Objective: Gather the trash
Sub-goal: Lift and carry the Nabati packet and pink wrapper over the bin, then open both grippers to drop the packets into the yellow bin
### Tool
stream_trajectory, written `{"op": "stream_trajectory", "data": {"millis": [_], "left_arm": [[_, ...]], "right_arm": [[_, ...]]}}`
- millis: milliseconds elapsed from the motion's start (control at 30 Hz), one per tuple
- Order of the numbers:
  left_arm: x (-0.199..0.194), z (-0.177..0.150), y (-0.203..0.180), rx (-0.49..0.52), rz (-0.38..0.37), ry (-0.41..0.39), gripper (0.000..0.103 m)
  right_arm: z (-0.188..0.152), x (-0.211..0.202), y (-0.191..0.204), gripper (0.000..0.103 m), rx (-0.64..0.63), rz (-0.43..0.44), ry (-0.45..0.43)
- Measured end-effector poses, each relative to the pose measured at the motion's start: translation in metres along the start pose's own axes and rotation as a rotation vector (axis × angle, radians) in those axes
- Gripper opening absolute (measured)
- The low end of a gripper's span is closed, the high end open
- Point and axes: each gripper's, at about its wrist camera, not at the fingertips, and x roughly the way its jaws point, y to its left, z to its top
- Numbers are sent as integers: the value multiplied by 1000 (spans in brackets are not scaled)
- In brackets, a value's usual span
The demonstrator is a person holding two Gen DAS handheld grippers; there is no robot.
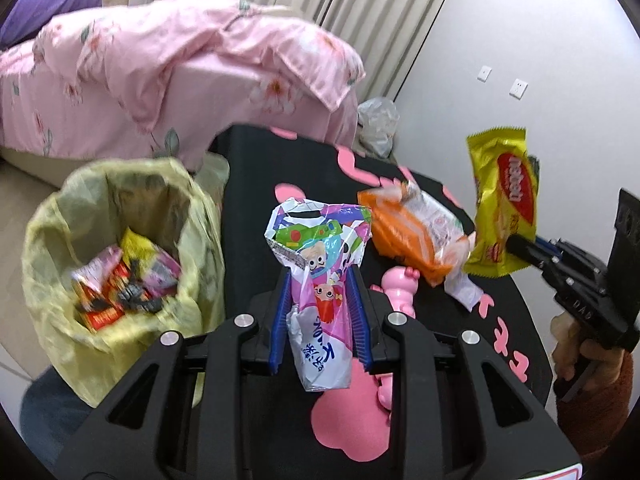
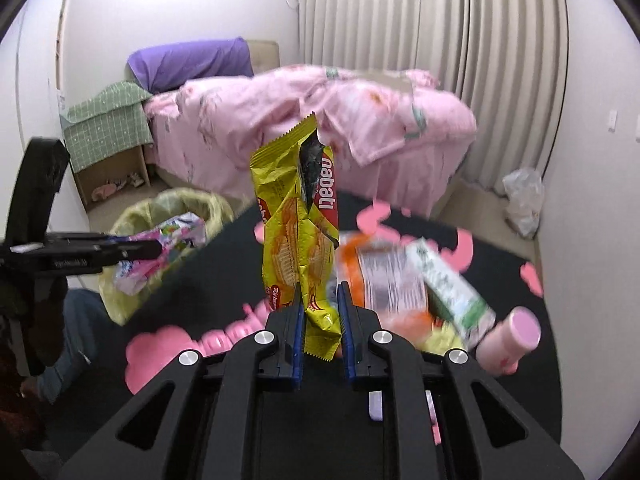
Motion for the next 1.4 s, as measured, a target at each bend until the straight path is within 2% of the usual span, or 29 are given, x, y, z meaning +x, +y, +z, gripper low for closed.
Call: {"op": "stream_trajectory", "data": {"millis": [200,333,500,600,800,1000,1400], "left_arm": [[-35,17,15,26,65,-86,26],[-64,25,50,-15,150,-139,26],[-80,29,95,-55,247,-152,26],[-84,28,119,-91,278,-159,26],[-72,18,156,-170,283,-123,26],[-47,11,170,-188,286,-66,26],[-29,10,184,-222,237,-42,27]], "right_arm": [[39,6,27,16,4,80,-59],[57,30,56,16,20,173,-42],[75,66,101,16,-21,274,-2],[85,86,123,16,-62,293,13],[93,134,146,16,-77,343,83],[80,179,159,16,-58,363,181],[71,198,161,17,-42,360,219]]}}
